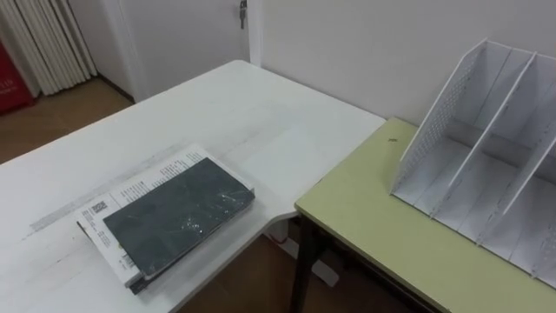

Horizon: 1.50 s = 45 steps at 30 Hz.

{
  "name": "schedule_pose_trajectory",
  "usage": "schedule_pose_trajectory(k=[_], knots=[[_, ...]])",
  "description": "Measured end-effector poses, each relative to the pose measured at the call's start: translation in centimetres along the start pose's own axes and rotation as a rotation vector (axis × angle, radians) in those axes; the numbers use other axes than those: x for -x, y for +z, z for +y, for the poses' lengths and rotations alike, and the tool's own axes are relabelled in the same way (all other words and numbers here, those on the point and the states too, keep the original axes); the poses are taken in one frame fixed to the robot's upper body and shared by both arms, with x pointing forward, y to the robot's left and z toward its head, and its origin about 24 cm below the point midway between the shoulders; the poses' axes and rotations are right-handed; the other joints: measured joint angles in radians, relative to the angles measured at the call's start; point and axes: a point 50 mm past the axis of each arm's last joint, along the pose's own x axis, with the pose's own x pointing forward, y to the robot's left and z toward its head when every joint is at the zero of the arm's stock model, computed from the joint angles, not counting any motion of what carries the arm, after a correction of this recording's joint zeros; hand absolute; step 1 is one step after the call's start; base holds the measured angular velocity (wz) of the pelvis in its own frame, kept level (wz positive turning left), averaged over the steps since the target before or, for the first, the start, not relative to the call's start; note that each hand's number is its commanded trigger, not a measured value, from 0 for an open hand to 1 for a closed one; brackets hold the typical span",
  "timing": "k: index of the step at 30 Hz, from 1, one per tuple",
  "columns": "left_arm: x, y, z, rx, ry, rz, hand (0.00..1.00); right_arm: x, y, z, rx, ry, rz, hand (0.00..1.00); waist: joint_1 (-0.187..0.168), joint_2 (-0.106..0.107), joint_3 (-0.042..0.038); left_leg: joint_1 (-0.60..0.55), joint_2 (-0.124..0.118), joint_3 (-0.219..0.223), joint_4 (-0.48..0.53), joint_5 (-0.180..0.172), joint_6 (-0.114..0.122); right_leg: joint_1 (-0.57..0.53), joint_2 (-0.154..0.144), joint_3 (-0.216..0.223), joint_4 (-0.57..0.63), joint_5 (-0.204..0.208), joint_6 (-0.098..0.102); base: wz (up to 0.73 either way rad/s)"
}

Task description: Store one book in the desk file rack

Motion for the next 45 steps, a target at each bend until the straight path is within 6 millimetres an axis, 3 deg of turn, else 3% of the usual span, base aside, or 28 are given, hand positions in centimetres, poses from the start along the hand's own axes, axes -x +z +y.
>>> schedule_pose_trajectory(k=[6,12,14,20,24,30,32,36,40,45], knots=[[0.0,2.5,-0.9,-0.274,-0.029,-0.096,0.0,0.0,0.3,0.0,0.02,-0.005,-0.015,0.0,-0.01,-0.001,0.0006,0.0,-0.001,0.0,0.003,0.0,0.0,0.004,-0.001,0.0,0.001,0.0,0.0,0.0],[-0.2,5.0,-2.6,-0.61,-0.04,-0.18,0.0,-0.2,1.1,0.4,0.072,0.012,-0.04,0.0,-0.044,-0.008,0.0038,-0.008,0.0,0.004,0.003,0.0,0.0,-0.007,0.0,0.004,0.003,0.0,0.0,0.0],[0.2,6.8,-4.1,-0.79,-0.052,-0.266,0.0,-0.2,1.6,0.5,0.104,0.023,-0.052,0.0,-0.05,-0.011,0.0103,-0.011,-0.001,0.005,0.003,0.0,0.0,-0.006,0.001,0.008,0.003,0.0,0.0,0.0],[1.5,9.9,-8.3,-1.092,-0.102,-0.465,0.0,-0.4,2.7,0.8,0.147,0.045,-0.066,0.0,-0.087,-0.01,0.0133,-0.016,-0.002,0.005,0.004,0.001,0.0,-0.015,0.002,0.03,-0.003,0.0,0.0,0.02],[2.6,11.8,-9.8,-1.189,-0.106,-0.579,0.0,-0.5,2.9,1.0,0.168,0.051,-0.068,0.0,-0.097,-0.011,0.0145,-0.016,-0.001,0.003,0.004,0.001,0.0,-0.015,0.003,0.033,-0.003,0.0,-0.001,-0.02],[5.5,14.9,-12.2,-1.218,-0.112,-0.812,0.0,-0.6,3.7,1.5,0.225,0.065,-0.081,0.0,-0.114,-0.013,0.0164,-0.015,-0.001,0.004,0.004,0.001,0.0,-0.01,0.003,0.037,-0.002,0.0,-0.001,0.0],[6.9,16.2,-12.6,-1.224,-0.099,-0.907,0.0,-0.6,3.7,1.5,0.227,0.061,-0.087,0.0,-0.115,-0.017,0.0204,-0.017,-0.002,0.005,0.004,0.001,0.0,-0.011,0.004,0.037,-0.002,0.0,-0.001,0.0],[8.8,17.7,-12.8,-1.254,-0.048,-1.026,0.0,-0.6,3.8,1.5,0.229,0.055,-0.091,0.0,-0.113,-0.016,0.0197,-0.019,0.0,0.006,0.005,0.001,0.0,-0.012,0.004,0.036,-0.002,0.0,-0.001,0.0],[10.3,18.7,-12.7,-1.286,0.041,-1.126,0.0,-0.6,3.8,1.4,0.23,0.046,-0.095,0.0,-0.11,-0.004,0.0114,-0.018,0.0,0.004,0.005,0.001,0.0,-0.008,0.003,0.027,-0.003,0.0,-0.001,0.04],[12.3,19.8,-12.2,-1.318,0.167,-1.256,0.0,-0.6,3.5,1.3,0.224,0.022,-0.093,0.0,-0.109,0.001,0.0083,-0.019,0.0,-0.002,0.005,0.001,0.001,-0.006,0.002,0.024,-0.003,0.0,-0.001,0.01]])
